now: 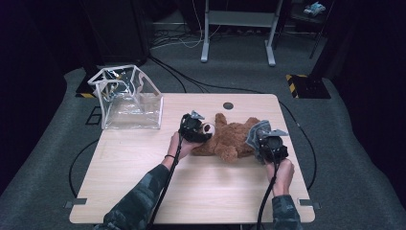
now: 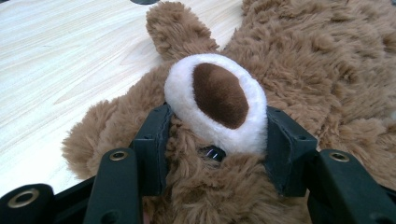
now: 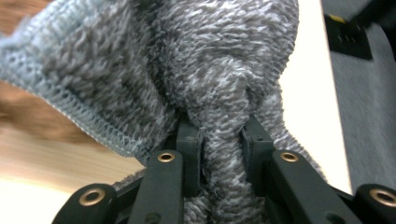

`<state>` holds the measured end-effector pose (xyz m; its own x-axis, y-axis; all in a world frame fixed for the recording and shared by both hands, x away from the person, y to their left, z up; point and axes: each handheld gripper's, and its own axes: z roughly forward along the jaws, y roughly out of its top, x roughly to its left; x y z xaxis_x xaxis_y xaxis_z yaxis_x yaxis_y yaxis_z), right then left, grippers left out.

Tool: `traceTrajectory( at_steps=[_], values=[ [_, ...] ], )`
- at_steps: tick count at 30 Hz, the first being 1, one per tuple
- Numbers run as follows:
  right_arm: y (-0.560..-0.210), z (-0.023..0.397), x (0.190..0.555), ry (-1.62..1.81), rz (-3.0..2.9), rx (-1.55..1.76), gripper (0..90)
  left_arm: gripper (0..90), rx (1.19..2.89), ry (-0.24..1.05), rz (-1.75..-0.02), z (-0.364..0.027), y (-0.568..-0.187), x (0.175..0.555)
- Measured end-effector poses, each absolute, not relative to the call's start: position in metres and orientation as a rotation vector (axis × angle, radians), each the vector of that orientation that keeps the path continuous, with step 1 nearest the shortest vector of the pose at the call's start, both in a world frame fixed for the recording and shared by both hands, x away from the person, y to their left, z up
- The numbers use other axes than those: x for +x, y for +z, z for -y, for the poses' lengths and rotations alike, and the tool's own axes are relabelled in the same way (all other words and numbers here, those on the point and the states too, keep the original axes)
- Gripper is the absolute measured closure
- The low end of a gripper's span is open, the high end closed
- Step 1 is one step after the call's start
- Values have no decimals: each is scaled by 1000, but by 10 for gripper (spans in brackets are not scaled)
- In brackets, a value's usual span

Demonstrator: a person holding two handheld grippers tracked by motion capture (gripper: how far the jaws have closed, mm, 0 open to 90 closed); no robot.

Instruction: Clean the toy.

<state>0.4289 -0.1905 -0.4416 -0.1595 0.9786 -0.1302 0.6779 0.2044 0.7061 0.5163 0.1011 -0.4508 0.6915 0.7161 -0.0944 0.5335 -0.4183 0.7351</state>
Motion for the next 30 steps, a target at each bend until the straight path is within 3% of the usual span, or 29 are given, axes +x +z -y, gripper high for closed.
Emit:
traceTrajectory(
  at_steps=[7,11,16,30],
  values=[
    [-437,202,421,655,-1871,1554,737,469,2126,300,-958,-101,-450,516],
    [-424,168,410,744,-1946,1428,737,469,2128,301,-959,-100,-450,516],
    [-443,118,419,785,-2082,1349,735,469,2131,298,-963,-100,-450,516],
    [-457,89,417,1003,-2272,1320,738,469,2129,297,-975,-99,-449,516]
  ],
)
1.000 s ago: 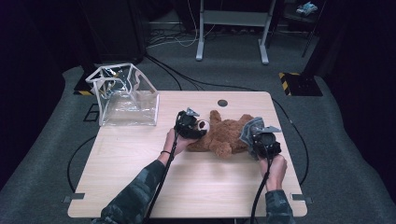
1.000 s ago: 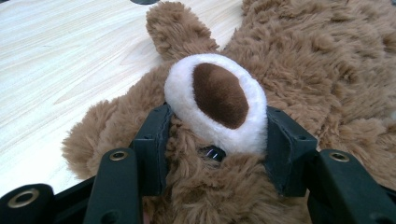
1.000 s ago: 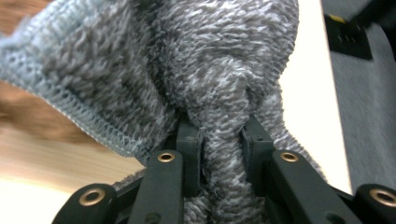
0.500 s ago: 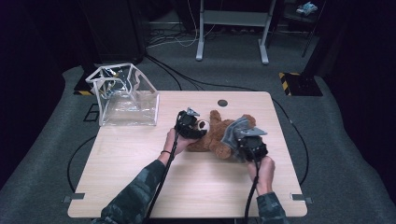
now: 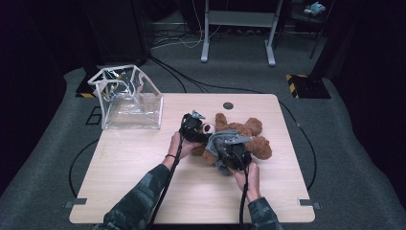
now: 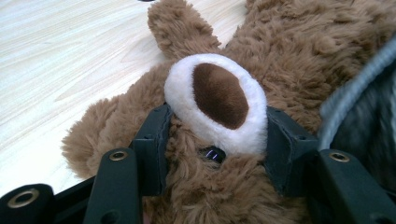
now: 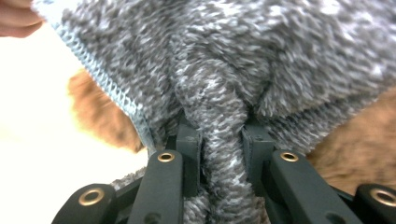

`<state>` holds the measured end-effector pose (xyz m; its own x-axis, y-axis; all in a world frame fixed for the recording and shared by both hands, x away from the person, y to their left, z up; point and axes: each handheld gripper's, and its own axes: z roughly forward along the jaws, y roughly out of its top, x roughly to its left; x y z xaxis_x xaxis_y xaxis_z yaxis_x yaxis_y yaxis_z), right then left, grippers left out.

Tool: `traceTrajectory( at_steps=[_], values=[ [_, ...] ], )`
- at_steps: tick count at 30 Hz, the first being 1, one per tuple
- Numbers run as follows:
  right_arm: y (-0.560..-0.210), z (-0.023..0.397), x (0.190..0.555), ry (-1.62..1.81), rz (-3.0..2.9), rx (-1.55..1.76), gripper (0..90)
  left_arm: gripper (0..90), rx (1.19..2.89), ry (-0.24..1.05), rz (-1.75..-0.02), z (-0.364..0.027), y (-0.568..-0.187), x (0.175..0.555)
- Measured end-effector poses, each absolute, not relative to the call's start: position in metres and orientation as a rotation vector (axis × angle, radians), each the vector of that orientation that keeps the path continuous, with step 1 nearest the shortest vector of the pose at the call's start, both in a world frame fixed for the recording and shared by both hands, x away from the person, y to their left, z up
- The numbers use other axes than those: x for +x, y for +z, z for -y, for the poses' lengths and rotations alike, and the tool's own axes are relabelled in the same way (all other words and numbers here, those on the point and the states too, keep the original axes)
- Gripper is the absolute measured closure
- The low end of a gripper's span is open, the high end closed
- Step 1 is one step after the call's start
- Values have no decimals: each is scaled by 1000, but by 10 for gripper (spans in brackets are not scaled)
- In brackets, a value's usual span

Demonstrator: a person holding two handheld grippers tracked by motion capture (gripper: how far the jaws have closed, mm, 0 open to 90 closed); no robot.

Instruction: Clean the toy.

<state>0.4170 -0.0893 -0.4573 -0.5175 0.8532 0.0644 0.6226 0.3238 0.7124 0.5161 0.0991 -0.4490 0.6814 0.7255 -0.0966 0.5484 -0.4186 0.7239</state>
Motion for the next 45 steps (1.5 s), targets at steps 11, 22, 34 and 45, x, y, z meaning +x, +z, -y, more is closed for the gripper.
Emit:
traceTrajectory(
  at_steps=[11,22,34,45],
  values=[
    [-434,117,392,1051,-2187,1340,737,461,2124,273,-975,-102,-446,518],
    [-386,96,389,1071,-2135,1244,735,343,2115,286,-952,-114,-422,511],
    [-412,39,410,1008,-2258,1191,731,318,2040,330,-1113,-179,-428,524],
    [-462,20,419,891,-2343,1237,733,321,2049,329,-1104,-162,-438,528]
  ],
)
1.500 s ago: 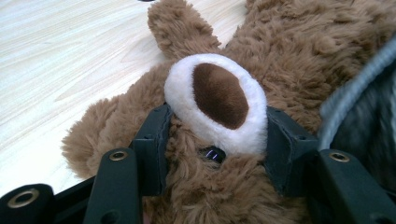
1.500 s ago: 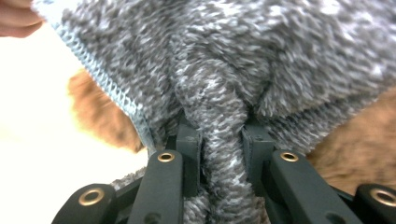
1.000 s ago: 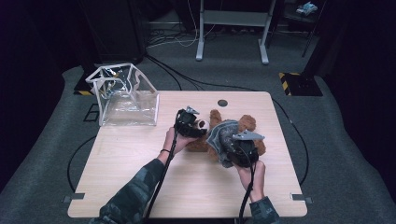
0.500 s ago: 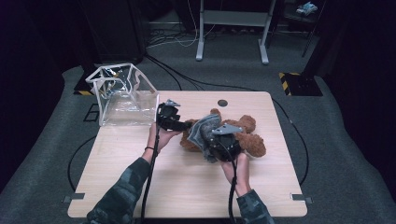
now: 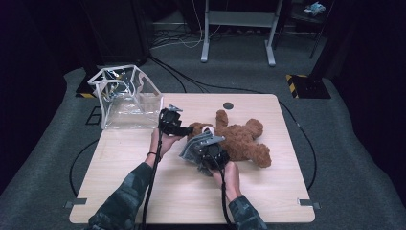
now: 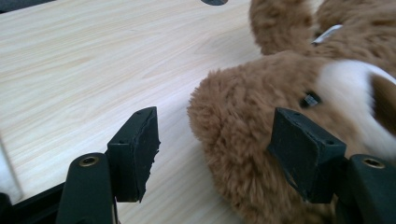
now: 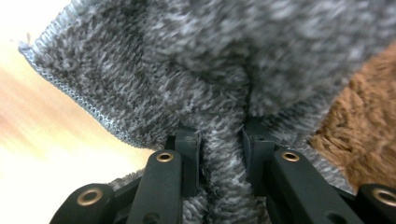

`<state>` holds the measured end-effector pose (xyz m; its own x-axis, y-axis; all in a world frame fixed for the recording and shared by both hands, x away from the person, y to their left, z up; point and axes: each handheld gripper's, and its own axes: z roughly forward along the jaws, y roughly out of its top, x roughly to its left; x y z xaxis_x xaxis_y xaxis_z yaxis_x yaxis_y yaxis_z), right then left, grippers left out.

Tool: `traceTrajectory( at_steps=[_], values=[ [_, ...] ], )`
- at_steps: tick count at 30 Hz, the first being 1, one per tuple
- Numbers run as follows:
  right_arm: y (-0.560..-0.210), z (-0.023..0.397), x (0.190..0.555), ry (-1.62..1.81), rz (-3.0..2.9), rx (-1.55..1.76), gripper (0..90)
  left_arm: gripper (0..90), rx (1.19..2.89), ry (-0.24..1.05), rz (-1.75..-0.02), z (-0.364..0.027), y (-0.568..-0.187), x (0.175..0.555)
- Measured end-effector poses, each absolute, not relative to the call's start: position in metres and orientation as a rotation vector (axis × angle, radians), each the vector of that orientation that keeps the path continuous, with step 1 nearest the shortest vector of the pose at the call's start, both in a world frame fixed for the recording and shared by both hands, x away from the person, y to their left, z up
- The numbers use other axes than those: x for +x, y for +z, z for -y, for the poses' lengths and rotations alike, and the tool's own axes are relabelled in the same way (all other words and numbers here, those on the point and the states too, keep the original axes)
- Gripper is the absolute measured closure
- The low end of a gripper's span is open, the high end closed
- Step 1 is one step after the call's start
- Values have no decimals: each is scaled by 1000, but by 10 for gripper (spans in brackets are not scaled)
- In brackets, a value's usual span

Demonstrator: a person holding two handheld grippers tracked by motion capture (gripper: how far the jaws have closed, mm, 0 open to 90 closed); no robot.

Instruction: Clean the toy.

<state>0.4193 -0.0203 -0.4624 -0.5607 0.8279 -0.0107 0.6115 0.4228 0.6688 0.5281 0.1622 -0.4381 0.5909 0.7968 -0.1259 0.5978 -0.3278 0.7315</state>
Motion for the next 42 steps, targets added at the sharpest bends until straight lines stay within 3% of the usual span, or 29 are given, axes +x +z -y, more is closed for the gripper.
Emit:
traceTrajectory(
  at_steps=[6,17,23,32,42],
  values=[
    [-483,20,418,834,-2446,1245,733,321,2089,336,-1093,-152,-443,531],
    [-447,42,403,970,-2293,1216,727,327,2102,349,-1116,-146,-447,534],
    [-466,38,411,882,-2392,1230,726,325,2092,354,-1122,-146,-447,535],
    [-417,104,389,987,-2173,1274,725,273,2034,369,-1095,-154,-437,520],
    [-407,155,387,901,-1993,1373,724,220,1982,406,-1041,-158,-425,492]
  ],
)
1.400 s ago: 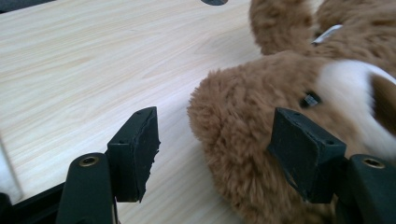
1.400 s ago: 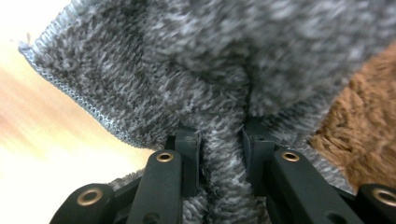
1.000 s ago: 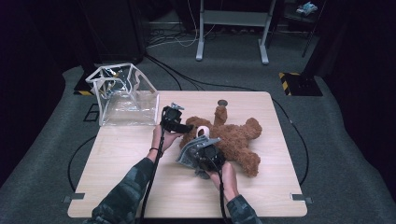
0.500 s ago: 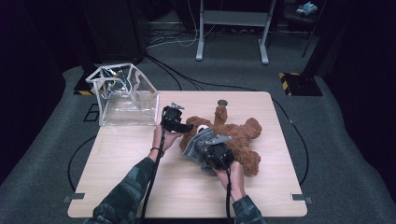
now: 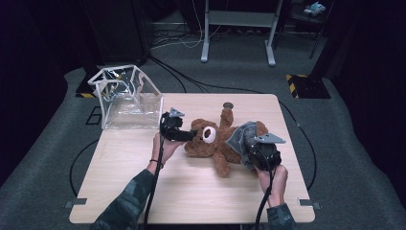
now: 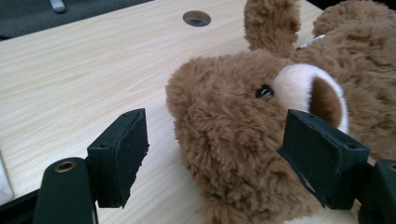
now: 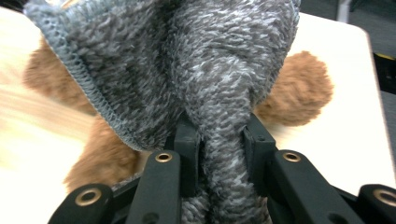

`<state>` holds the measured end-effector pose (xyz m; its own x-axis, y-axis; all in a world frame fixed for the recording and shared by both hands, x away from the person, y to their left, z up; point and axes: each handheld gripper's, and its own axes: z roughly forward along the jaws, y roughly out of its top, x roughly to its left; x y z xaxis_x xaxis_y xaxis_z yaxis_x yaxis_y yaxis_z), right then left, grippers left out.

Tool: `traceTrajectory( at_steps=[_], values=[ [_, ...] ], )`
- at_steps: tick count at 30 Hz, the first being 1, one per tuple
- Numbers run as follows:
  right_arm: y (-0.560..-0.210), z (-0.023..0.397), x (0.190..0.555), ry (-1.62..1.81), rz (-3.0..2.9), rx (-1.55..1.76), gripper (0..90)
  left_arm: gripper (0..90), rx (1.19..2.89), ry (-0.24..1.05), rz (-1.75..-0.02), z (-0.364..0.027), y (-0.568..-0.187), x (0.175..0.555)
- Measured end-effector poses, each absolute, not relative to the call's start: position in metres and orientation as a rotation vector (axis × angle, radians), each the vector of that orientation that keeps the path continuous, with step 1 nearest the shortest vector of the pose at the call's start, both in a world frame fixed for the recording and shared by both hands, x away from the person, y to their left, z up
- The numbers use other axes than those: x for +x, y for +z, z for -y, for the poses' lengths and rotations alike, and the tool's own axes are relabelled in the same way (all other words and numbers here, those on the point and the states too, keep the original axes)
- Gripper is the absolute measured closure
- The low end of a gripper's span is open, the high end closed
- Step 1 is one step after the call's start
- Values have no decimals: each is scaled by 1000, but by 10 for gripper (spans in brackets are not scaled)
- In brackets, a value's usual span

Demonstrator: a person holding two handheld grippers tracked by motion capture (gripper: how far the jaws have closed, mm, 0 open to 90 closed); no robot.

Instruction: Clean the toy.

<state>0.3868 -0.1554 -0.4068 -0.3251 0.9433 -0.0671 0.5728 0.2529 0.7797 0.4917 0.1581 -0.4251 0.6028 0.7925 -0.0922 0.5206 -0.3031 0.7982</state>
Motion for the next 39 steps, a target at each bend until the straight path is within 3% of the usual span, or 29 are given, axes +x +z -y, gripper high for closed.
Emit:
traceTrajectory(
  at_steps=[14,39],
  values=[
    [-434,152,433,750,-2010,1483,728,203,1986,398,-974,-150,-430,462],
    [-441,158,441,753,-2014,1517,730,154,2064,321,-827,-78,-469,411]
  ],
)
